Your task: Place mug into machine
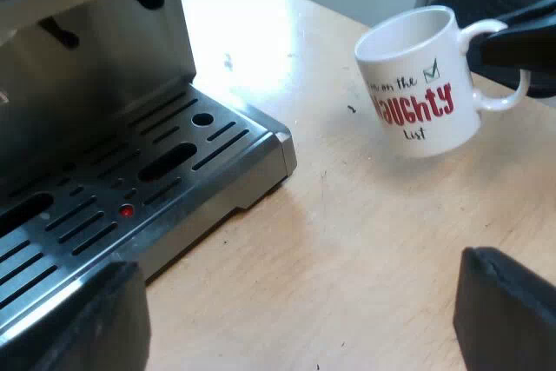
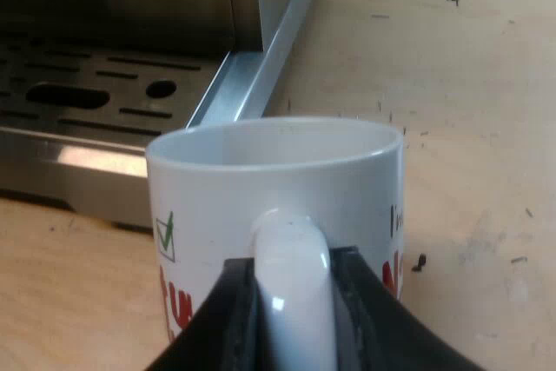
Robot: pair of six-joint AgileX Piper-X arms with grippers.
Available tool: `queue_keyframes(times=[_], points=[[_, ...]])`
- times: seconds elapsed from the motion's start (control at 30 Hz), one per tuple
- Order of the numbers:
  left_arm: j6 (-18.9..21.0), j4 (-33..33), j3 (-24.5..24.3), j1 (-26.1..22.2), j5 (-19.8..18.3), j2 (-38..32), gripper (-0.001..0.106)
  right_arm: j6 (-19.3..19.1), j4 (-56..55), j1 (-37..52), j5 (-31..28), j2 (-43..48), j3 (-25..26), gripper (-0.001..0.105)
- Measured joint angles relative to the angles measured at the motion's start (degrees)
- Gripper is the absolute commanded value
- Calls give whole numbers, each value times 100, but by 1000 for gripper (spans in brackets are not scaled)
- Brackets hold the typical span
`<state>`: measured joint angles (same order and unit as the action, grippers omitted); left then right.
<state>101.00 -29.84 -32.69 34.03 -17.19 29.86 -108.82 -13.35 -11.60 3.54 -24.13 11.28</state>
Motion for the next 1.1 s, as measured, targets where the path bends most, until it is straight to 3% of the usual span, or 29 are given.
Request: queue_keyframes(times=[0.67, 1.1], points=[[120, 11, 0, 0, 0, 0, 73, -42, 469, 0, 481, 0, 0, 0], [120, 11, 0, 0, 0, 0, 73, -42, 1335, 0, 520, -708, -153, 0]])
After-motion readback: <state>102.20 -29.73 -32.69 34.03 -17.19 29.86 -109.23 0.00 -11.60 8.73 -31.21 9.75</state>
